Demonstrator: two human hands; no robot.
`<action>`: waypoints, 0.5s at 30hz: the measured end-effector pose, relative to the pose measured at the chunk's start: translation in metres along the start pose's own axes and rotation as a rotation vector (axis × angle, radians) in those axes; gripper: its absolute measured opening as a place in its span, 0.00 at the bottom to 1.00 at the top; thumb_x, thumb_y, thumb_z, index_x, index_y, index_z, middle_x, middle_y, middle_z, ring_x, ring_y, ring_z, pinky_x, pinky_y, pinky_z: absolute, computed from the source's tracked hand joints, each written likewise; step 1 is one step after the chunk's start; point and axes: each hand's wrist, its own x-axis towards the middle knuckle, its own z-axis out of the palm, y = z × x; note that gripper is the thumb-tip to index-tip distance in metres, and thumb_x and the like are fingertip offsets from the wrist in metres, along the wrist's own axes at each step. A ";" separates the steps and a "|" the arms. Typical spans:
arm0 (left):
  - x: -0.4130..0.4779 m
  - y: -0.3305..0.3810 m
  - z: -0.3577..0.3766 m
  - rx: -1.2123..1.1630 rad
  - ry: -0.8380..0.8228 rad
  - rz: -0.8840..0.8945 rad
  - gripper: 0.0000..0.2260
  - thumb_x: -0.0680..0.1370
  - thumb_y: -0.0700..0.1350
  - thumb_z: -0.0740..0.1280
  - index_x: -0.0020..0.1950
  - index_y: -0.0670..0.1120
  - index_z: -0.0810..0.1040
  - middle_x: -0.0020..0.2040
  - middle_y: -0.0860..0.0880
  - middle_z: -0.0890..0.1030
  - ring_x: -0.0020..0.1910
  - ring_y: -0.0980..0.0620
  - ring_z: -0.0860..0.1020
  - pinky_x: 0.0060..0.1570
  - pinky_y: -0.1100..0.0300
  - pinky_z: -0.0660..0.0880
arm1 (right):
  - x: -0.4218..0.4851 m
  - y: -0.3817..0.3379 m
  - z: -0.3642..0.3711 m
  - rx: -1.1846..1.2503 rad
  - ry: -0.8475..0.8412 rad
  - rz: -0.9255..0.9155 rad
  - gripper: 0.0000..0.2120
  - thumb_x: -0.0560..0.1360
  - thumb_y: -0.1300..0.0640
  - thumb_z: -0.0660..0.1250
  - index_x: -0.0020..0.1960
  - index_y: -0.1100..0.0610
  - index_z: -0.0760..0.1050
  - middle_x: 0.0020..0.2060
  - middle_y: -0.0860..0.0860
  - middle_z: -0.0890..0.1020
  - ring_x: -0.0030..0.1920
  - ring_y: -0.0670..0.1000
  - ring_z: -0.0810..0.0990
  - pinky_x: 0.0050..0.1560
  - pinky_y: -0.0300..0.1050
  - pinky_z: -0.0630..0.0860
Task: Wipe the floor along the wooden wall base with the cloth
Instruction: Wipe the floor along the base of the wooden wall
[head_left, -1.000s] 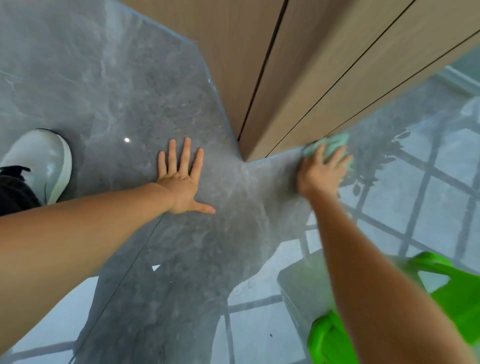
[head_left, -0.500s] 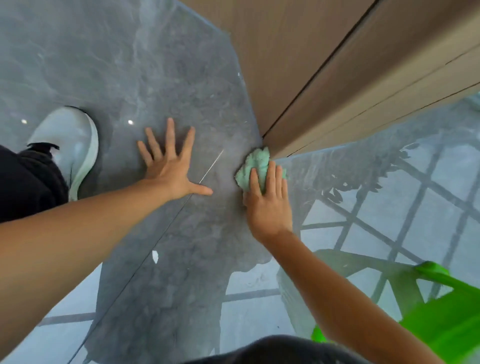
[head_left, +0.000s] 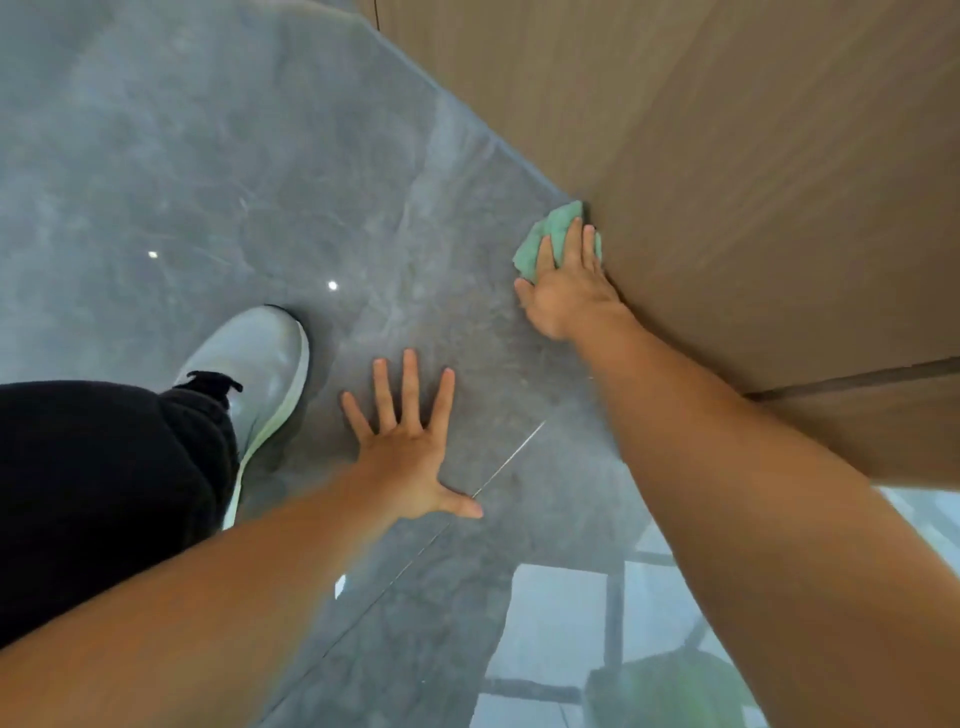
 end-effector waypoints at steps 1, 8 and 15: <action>0.000 0.001 0.001 0.010 -0.004 -0.008 0.71 0.43 0.82 0.59 0.70 0.54 0.20 0.69 0.41 0.16 0.64 0.35 0.15 0.54 0.26 0.23 | 0.010 0.000 -0.004 0.001 -0.001 0.012 0.35 0.80 0.43 0.51 0.77 0.62 0.45 0.75 0.68 0.40 0.75 0.66 0.38 0.76 0.57 0.38; -0.003 0.004 -0.002 0.000 -0.013 -0.020 0.70 0.41 0.83 0.56 0.68 0.56 0.18 0.67 0.44 0.15 0.63 0.37 0.14 0.56 0.26 0.25 | -0.091 -0.003 0.043 0.105 0.153 -0.016 0.39 0.77 0.37 0.54 0.76 0.62 0.50 0.75 0.70 0.50 0.75 0.67 0.48 0.76 0.60 0.48; -0.014 0.013 -0.015 0.048 -0.105 -0.062 0.71 0.40 0.84 0.57 0.64 0.57 0.15 0.65 0.42 0.13 0.65 0.33 0.17 0.63 0.22 0.34 | -0.299 0.033 0.126 0.139 0.036 0.079 0.37 0.77 0.36 0.52 0.75 0.60 0.56 0.74 0.70 0.55 0.75 0.70 0.50 0.73 0.64 0.58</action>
